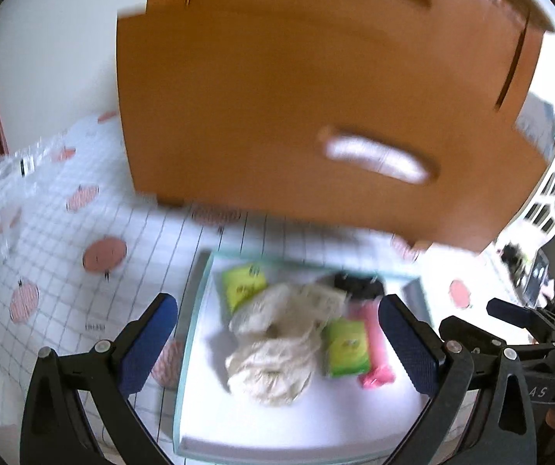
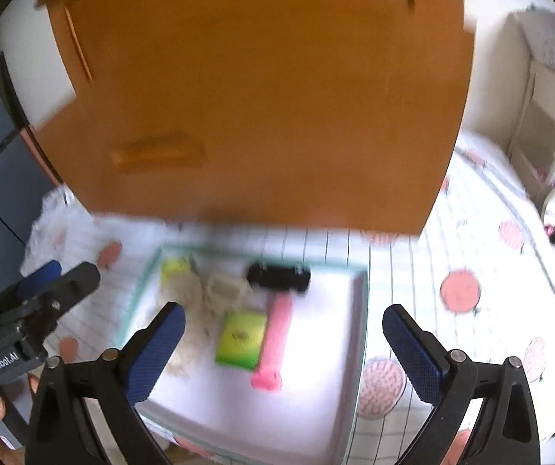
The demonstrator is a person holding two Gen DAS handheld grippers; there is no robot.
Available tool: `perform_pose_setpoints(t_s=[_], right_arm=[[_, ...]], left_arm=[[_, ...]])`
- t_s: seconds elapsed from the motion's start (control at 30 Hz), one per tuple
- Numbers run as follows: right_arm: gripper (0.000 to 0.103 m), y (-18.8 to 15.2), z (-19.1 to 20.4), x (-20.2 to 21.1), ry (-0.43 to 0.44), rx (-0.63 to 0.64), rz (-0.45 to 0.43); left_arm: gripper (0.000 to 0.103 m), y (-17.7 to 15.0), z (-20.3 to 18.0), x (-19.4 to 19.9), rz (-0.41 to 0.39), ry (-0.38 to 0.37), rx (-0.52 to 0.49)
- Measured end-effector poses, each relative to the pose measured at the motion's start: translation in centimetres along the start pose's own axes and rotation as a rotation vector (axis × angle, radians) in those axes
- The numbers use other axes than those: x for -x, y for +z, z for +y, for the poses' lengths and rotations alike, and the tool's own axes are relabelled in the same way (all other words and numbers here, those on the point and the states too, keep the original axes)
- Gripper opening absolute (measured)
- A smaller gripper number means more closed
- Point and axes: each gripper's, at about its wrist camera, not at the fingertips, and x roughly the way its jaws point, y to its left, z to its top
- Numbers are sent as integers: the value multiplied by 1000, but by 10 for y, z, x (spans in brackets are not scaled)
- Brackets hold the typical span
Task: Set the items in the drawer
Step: 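Move both tools back over the tray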
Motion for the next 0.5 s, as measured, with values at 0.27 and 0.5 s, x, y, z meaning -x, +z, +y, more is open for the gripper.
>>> perform_pose_setpoints(t_s=[0.27, 0.5], right_arm=[[103, -29, -6, -44, 15, -30, 154], [103, -40, -14, -68, 43, -89, 216]], left_arm=[[103, -25, 13, -36, 165, 17, 26], [103, -34, 24, -57, 248, 18, 107]])
